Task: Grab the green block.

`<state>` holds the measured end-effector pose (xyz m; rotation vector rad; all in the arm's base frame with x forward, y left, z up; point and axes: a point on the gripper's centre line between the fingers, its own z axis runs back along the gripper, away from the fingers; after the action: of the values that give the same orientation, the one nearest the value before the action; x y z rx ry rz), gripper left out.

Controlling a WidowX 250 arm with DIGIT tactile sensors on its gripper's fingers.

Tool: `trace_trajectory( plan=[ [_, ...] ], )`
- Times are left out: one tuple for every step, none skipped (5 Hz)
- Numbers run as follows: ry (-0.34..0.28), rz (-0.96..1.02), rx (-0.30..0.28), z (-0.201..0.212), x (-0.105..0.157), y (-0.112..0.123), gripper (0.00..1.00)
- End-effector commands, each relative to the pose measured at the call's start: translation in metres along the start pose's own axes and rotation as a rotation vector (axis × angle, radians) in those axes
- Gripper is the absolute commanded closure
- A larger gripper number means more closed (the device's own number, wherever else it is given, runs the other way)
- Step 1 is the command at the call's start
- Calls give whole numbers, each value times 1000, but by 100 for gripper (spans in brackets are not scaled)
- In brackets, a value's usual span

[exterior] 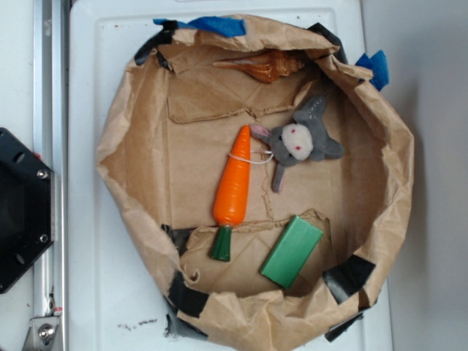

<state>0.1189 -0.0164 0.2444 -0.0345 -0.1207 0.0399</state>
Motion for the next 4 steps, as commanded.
trace_trajectory(
  plan=[
    [0,0,0,0,0,0,0],
    [-83,66,32,-4,50,9,0],
    [-156,180,-15,-9,71,9,0],
    [-170,368,26,-15,81,16,0]
  ],
)
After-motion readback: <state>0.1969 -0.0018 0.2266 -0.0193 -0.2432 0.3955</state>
